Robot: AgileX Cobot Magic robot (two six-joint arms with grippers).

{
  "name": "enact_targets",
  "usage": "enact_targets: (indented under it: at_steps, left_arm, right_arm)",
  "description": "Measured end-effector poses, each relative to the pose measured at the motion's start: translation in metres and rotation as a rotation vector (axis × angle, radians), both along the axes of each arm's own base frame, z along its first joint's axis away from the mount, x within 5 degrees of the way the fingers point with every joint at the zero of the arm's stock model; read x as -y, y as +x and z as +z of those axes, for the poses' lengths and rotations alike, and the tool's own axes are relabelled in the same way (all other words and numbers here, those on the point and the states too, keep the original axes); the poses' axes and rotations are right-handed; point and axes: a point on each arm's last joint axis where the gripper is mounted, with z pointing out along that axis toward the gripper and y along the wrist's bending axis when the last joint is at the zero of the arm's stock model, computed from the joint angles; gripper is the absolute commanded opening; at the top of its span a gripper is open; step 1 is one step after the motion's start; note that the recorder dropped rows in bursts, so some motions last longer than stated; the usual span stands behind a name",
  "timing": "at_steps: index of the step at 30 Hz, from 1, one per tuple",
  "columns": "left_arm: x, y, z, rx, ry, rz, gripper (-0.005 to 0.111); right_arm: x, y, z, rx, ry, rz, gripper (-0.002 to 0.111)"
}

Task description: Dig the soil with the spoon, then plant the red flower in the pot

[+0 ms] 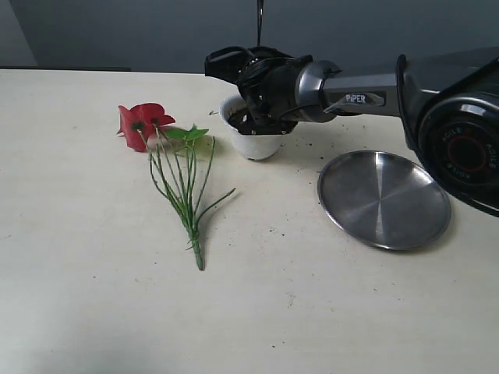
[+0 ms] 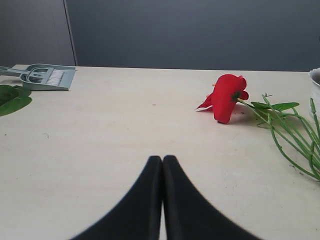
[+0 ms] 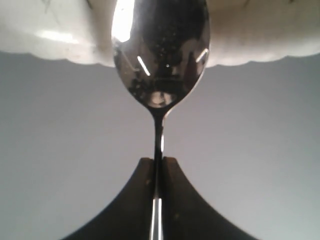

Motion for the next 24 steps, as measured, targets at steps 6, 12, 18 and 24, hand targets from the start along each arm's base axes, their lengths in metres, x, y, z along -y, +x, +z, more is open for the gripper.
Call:
enact_targets:
  at_steps: [6, 12, 18, 24]
  left_arm:
    - [0.0, 0.0, 0.0, 0.0, 0.0, 0.0, 0.0]
    - [0.0, 0.0, 0.0, 0.0, 0.0, 0.0, 0.0]
    - [0.0, 0.0, 0.0, 0.0, 0.0, 0.0, 0.0]
    - [0.0, 0.0, 0.0, 0.0, 0.0, 0.0, 0.0]
  right_arm:
    - [0.0, 0.0, -0.002, -0.003, -0.003, 0.0, -0.001]
    - [0.001, -0.001, -0.006, -0.011, -0.011, 0.0, -0.001]
    - [0.002, -0.003, -0.01, -0.019, -0.028, 0.006, -0.001]
    - [-0.007, -0.012, -0.009, -0.012, -0.033, 0.025, -0.001]
